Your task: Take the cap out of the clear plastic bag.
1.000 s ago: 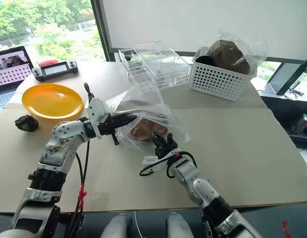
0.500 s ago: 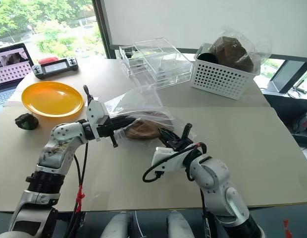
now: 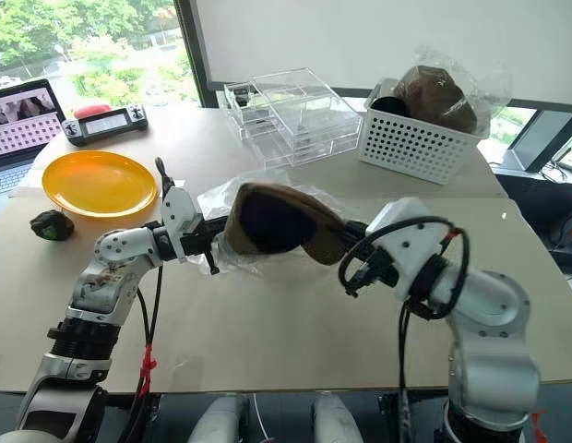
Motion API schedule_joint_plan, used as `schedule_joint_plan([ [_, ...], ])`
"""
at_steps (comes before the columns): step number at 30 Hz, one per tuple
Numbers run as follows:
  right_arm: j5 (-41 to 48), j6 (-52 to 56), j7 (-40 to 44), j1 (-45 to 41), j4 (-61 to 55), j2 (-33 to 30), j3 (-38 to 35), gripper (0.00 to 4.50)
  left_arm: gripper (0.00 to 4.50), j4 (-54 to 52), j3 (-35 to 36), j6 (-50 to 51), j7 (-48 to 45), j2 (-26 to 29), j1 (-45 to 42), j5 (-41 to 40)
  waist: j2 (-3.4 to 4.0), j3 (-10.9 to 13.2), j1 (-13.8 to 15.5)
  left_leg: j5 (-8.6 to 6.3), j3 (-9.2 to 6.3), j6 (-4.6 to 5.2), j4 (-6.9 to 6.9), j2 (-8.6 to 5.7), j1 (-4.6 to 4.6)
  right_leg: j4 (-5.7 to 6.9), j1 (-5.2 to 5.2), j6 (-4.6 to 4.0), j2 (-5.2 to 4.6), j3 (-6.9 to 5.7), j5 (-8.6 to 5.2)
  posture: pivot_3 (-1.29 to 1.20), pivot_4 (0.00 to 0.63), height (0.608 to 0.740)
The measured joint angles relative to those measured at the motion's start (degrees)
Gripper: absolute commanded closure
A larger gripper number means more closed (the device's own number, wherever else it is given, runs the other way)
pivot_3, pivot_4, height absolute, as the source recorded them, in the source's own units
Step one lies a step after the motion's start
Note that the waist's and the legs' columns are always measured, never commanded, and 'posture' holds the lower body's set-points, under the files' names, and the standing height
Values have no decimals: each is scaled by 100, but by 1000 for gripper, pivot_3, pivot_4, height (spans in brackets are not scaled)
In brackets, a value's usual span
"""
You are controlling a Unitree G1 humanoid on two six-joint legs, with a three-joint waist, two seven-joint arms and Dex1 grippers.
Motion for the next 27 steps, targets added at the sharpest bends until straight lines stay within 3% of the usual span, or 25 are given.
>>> schedule_joint_plan([
  [3,1005,1145,-104,-985,-36,637,-1016,4432,4500,10,-73,-282,-48,25,19,134,4,4,-11,0,-1,0,1,0,3,7,0,-3,1,0,2,0,150,735],
  [8,1899,2152,-602,-2008,69,1427,-2314,4432,4500,151,-174,-1045,-152,142,108,475,14,10,8,0,-1,0,2,-1,-2,5,-3,-4,-2,-2,3,0,150,735],
  [12,2128,2217,-1405,-3098,706,1491,-3571,4432,4500,461,-483,-2575,-422,420,377,980,19,13,27,0,-2,0,-5,0,-1,3,-5,-9,-3,-7,5,0,150,735],
  [15,2225,2207,-1840,-3140,998,1486,-3869,4432,4500,728,-525,-3331,-501,498,408,1113,31,21,24,1,4,0,-8,0,-9,4,-17,-10,-4,1,4,0,150,735],
  [17,2120,1793,-2146,-2946,1185,1253,-3558,4432,4500,933,-589,-4268,-589,596,406,1201,37,24,6,1,12,1,-9,-1,-11,4,-24,-9,-5,10,4,0,150,735],
  [19,1729,1011,-2330,-2403,1264,765,-2786,4432,4500,1230,-646,-5019,-661,685,379,1256,38,24,-7,0,16,1,-13,0,-15,3,-30,-8,-5,13,4,0,150,735],
  [22,289,-1001,-2414,-902,1493,-602,-565,4432,4500,1867,-690,-5930,-628,697,163,1322,39,24,-14,1,21,1,-7,-3,-28,2,-43,3,-7,16,-2,0,150,735],
  [27,-2054,-3881,-2756,507,2462,-1880,2125,4432,4500,2577,-779,-6872,-567,642,-177,1313,38,24,-63,1,29,1,3,-5,-38,6,-55,22,-8,25,-8,0,150,735],
])
